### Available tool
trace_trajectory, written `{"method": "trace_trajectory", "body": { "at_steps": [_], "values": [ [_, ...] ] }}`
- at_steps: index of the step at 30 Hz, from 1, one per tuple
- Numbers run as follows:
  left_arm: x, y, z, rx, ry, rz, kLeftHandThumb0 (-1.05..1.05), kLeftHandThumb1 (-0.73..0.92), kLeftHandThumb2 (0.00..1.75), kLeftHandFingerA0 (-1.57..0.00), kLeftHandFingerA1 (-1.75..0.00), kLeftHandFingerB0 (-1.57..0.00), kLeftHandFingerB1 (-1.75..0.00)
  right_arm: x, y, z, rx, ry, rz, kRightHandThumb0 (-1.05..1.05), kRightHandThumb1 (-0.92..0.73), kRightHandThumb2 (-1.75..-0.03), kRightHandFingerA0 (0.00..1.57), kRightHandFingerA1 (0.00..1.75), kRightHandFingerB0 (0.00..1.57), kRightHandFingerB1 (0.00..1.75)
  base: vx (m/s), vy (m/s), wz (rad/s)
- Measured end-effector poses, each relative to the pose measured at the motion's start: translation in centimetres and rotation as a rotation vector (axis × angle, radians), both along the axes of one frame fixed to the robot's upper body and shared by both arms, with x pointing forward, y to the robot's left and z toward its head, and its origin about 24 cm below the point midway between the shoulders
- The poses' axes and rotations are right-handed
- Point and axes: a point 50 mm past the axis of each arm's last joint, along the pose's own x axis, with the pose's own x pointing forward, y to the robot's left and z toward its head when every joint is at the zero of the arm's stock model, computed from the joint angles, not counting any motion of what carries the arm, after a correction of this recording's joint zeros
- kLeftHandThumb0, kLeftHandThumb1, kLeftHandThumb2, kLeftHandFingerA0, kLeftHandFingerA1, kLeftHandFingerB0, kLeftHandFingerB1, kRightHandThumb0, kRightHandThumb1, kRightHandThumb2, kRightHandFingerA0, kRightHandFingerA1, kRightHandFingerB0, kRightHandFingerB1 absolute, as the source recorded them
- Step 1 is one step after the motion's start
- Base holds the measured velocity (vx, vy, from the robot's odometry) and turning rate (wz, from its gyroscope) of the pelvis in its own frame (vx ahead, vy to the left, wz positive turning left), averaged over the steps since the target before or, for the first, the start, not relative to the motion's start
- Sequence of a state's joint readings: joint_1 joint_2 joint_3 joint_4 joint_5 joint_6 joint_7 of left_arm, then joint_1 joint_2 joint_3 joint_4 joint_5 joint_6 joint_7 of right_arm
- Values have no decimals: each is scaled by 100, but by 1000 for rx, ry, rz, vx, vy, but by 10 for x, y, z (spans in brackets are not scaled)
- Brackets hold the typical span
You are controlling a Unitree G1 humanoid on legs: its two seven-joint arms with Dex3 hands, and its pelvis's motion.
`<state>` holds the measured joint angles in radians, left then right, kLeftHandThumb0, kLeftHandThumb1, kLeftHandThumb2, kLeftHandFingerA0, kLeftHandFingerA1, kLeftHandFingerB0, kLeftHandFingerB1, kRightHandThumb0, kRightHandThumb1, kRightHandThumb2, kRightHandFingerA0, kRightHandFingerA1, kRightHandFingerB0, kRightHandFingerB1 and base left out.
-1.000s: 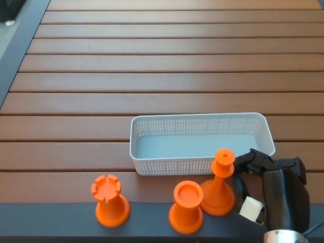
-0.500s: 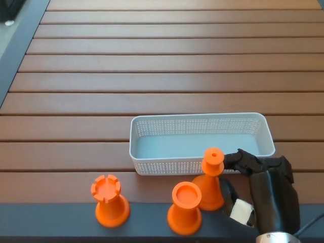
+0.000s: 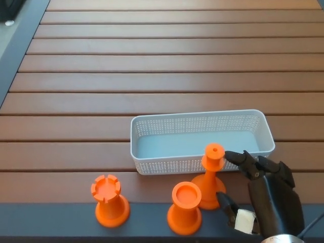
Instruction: Using the right hand to place 3 different shape and weight chess pieces into a small container
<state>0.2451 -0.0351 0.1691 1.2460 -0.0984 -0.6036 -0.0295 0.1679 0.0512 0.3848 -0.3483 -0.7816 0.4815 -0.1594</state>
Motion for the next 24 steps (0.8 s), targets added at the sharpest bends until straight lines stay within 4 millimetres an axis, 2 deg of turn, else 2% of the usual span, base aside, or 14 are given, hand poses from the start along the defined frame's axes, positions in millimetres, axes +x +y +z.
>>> {"method": "trace_trajectory", "body": {
  "at_steps": [2, 3, 12, 13, 24],
  "values": [
    [0, 0, 0, 4, 1, -1, -21, 11, 158, -152, -127, -148, -114, -1, 2, 2, 4, 3, 9, -40, -60, -64, 19, 57, 33, 42, 0, 0, 0],
    [0, 0, 0, 6, 2, -2, -20, 13, 156, -152, -127, -147, -116, -1, 2, 2, 5, 5, 11, -45, -64, -59, 21, 60, 34, 42, 0, 0, 0],
    [0, 0, 0, 10, 5, 1, -18, 13, 157, -151, -128, -147, -117, -1, 9, -1, 9, 22, 27, -48, -66, -59, 24, 64, 34, 42, 0, 0, 0],
    [0, 0, 0, 11, 5, 0, -19, 13, 157, -152, -127, -148, -117, -1, 9, -2, 8, 24, 27, -49, -66, -60, 27, 70, 35, 43, 0, 0, 0],
    [0, 0, 0, 19, 1, -11, -17, 11, 158, -150, -127, -148, -117, 8, 14, -7, -20, 17, 17, -48, -66, -58, 30, 79, 37, 47, 0, 0, 0]
  ]
}}
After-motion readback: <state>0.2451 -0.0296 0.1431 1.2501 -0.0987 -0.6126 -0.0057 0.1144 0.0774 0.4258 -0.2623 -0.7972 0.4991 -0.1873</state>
